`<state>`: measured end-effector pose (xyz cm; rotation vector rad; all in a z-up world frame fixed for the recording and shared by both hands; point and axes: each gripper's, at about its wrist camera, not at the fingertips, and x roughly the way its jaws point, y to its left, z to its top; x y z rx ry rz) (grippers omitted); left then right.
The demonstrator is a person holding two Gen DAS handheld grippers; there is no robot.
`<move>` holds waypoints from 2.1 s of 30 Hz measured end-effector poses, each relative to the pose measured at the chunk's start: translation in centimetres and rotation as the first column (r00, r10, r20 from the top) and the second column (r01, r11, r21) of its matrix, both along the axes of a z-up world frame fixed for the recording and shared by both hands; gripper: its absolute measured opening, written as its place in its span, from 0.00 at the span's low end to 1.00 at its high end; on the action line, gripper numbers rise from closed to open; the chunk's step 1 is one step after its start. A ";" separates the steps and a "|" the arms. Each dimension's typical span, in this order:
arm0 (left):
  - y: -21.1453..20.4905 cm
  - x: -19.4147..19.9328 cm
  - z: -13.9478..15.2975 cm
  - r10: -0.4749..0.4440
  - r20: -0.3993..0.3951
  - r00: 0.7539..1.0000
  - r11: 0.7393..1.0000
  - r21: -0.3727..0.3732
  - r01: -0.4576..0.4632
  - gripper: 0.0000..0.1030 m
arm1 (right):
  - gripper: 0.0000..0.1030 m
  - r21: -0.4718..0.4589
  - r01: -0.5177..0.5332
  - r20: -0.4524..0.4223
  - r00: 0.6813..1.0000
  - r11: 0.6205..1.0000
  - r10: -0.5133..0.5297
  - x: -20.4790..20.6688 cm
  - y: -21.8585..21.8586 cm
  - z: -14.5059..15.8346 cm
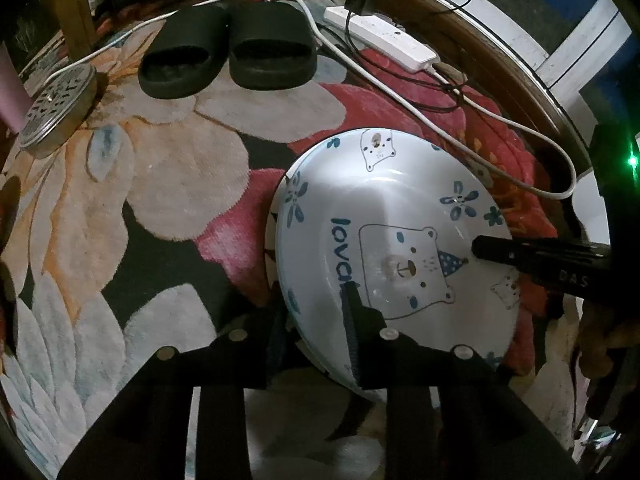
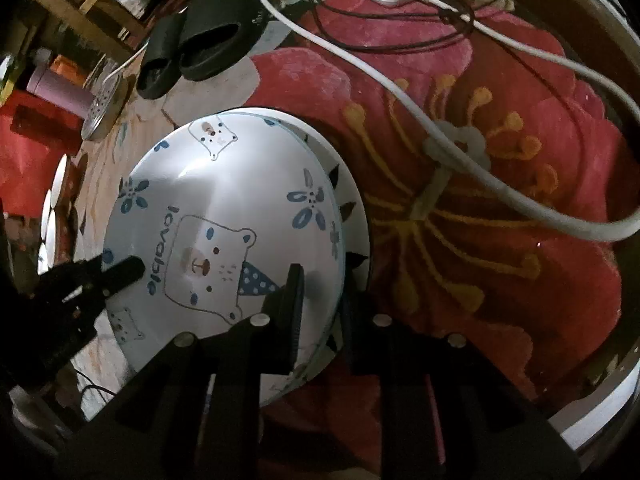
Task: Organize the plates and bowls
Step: 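Lower the bear plate onto the leaf-pattern plate, then open the right tool to release the bear plate, then withdraw the right tool from the stacked plates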
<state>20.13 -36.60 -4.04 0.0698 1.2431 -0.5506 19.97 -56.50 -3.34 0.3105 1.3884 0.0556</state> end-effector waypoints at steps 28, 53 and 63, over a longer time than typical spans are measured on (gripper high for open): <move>5.5 -0.6 4.1 0.091 0.106 0.990 0.995 0.022 -0.094 0.99 | 1.00 -0.078 -0.042 0.064 0.997 0.996 0.047 -0.3 4.2 3.2; 15.1 -1.6 2.4 0.208 0.091 0.974 0.971 0.096 -0.217 0.99 | 1.00 -0.051 -0.087 0.059 0.994 0.995 0.089 0.2 10.9 2.7; 18.0 -2.0 2.0 0.244 0.089 0.966 0.962 0.107 -0.253 0.99 | 1.00 -0.039 -0.126 0.051 0.990 0.991 0.128 0.2 13.6 2.3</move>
